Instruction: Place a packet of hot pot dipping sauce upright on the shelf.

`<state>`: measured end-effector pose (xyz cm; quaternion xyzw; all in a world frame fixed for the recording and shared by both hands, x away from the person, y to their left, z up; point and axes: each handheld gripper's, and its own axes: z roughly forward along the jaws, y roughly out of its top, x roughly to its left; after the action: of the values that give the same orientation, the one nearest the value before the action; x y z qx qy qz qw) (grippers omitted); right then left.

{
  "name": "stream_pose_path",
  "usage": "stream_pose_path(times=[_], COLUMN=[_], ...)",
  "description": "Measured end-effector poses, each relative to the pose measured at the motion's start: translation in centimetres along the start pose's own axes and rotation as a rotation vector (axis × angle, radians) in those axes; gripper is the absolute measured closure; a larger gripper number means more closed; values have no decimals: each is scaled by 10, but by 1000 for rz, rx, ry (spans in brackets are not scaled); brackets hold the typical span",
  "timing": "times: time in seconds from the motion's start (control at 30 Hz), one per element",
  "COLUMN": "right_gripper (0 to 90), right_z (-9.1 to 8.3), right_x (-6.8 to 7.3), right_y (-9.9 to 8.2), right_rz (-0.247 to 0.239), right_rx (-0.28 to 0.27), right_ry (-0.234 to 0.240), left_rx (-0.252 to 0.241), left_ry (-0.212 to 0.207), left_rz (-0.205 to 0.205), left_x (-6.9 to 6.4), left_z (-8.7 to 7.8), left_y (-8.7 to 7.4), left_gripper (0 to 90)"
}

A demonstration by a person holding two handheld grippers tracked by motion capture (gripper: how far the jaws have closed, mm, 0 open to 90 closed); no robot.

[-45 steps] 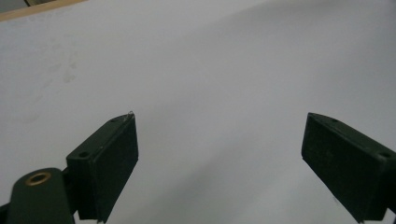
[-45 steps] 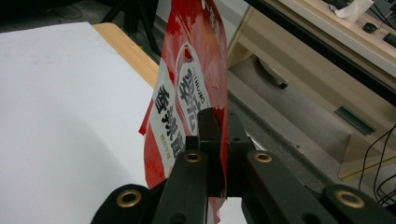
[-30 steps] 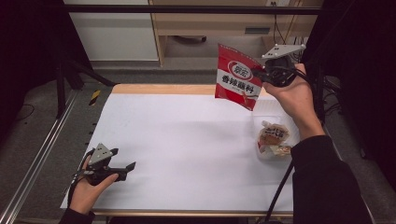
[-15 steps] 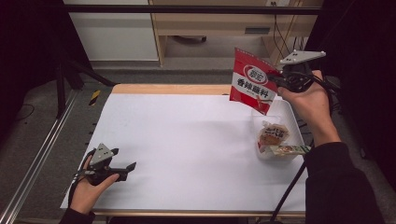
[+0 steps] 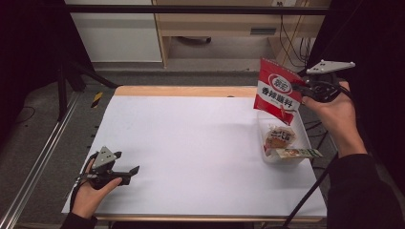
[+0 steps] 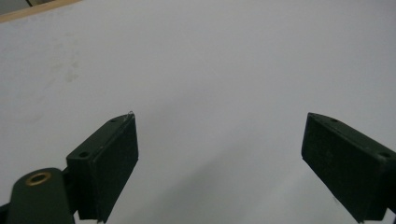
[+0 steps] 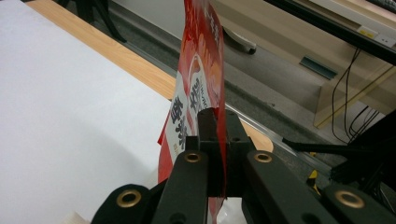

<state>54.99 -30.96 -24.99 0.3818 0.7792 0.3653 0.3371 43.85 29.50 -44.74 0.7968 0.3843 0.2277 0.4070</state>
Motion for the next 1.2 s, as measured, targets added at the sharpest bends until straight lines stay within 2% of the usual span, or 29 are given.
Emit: stream_pose_path(times=[0.17,0.37,0.87,1.2], right_gripper=[896,897,897,895], right_z=[-1,5,42,38], right_x=[-9,-14,-12,-15], right_y=[-12,-22,-50,-67], right_rz=[15,31,78,119], right_rx=[19,31,53,59], right_ry=[-10,-16,9,9], left_rx=[0,1,10,7], left_ry=[0,0,-2,5], left_rz=[1,1,12,7], left_x=[0,0,-1,0], left_z=[0,0,2,1], left_y=[0,0,0,-1], left_gripper=[108,108,108,108])
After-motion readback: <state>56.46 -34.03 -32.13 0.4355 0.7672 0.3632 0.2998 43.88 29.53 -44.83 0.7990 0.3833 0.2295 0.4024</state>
